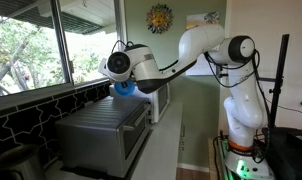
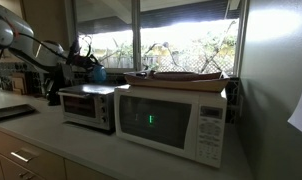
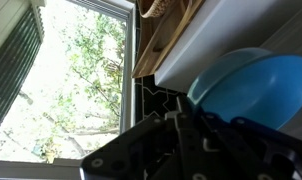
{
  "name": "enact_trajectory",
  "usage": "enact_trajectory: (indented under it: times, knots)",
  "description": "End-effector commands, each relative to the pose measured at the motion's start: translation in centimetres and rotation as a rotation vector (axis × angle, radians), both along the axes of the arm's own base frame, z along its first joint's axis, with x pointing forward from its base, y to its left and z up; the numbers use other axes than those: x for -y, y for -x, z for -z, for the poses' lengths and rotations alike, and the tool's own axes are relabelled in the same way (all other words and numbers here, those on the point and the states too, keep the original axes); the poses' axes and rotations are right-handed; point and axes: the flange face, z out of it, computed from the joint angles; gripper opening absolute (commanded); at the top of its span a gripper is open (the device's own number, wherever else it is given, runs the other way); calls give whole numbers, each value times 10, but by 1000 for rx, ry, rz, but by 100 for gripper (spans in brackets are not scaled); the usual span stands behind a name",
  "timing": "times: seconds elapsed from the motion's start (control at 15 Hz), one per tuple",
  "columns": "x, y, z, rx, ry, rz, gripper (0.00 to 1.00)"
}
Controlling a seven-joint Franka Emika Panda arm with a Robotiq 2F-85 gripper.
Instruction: Turn the blue bowl over
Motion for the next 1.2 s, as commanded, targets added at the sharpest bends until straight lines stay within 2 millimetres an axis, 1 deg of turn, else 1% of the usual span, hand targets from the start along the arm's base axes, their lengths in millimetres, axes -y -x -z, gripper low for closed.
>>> enact_trajectory:
  times: [0.0,0.27,0.67,0.87,1.13]
  knots:
    - [-5,6,9,-4,27,2,2]
    - [-23,20,21,-9,44,-3,2]
    - [-46,41,36,30,63,-28,2]
    - [-50,47,45,33,71,-20,2]
    - [-53,55,54,23,102,40,2]
